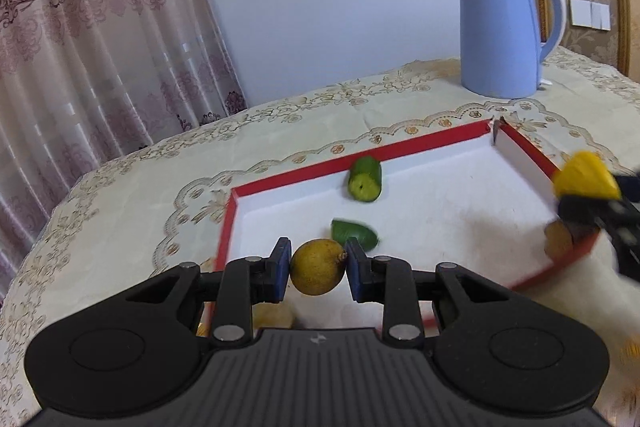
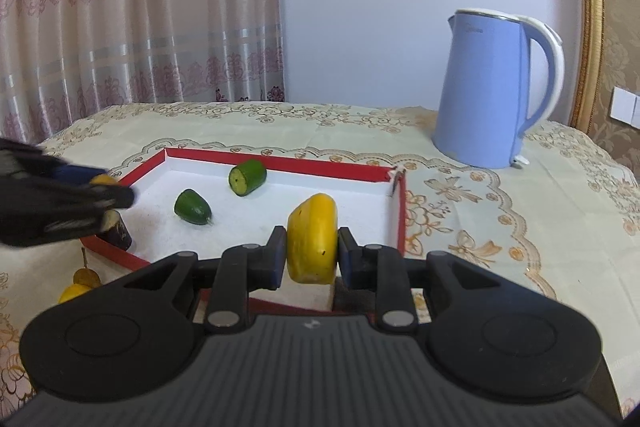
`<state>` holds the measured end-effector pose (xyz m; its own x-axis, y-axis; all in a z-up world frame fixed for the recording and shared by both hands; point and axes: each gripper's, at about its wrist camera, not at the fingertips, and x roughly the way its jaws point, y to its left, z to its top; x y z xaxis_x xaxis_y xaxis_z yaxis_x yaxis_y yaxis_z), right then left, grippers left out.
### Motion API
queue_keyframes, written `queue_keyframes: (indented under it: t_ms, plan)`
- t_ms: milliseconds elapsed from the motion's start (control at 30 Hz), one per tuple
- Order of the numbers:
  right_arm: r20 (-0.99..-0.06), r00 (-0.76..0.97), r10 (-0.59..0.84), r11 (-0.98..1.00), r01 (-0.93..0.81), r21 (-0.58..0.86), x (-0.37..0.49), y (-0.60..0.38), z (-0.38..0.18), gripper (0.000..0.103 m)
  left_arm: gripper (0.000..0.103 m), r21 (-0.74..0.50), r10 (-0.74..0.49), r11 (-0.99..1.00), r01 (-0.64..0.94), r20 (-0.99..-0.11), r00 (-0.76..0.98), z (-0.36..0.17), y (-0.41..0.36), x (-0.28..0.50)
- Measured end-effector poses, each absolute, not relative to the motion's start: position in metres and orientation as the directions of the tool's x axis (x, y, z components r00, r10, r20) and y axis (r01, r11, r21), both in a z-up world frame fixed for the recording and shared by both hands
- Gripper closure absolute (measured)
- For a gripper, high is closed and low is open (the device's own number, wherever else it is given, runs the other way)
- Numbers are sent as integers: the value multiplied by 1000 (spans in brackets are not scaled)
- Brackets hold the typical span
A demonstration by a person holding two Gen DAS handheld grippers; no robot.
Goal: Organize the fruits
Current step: 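Drop the brown fruit into the tray with the left gripper while the right gripper drops the yellow pepper in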
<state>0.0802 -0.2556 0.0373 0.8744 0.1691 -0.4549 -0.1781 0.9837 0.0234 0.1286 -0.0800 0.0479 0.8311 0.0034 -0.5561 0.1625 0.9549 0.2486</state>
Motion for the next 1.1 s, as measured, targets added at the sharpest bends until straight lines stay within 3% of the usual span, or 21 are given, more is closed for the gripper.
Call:
queue_keyframes:
  t_ms: [633,667,700,767,933,1100]
  plan:
    - [-455,875,165,986,-163,44,68,-275,36,77,72,324,79,933,159,-614,786,19,-138,197]
    - [-456,875,164,986,-161,46,68,-275,36,77,64,326,81,932,159,-614,785,19,-138,196]
    - [-458,874,164,986,-160,48,69,-275,35,77,44,329,85,931,155,-611,787,20,-137,195]
    - [-461,872,165,986,-159,53,70,-275,34,77,21,337,93,931,138,-588,803,23,-135,188]
    - [-469,866,174,984,-164,63,77,-274,32,77,19,348,134,936,54,-493,860,43,-113,154]
    - [-483,858,176,984,-172,53,97,-270,31,77,15,228,151,972,-47,-463,873,55,-67,105]
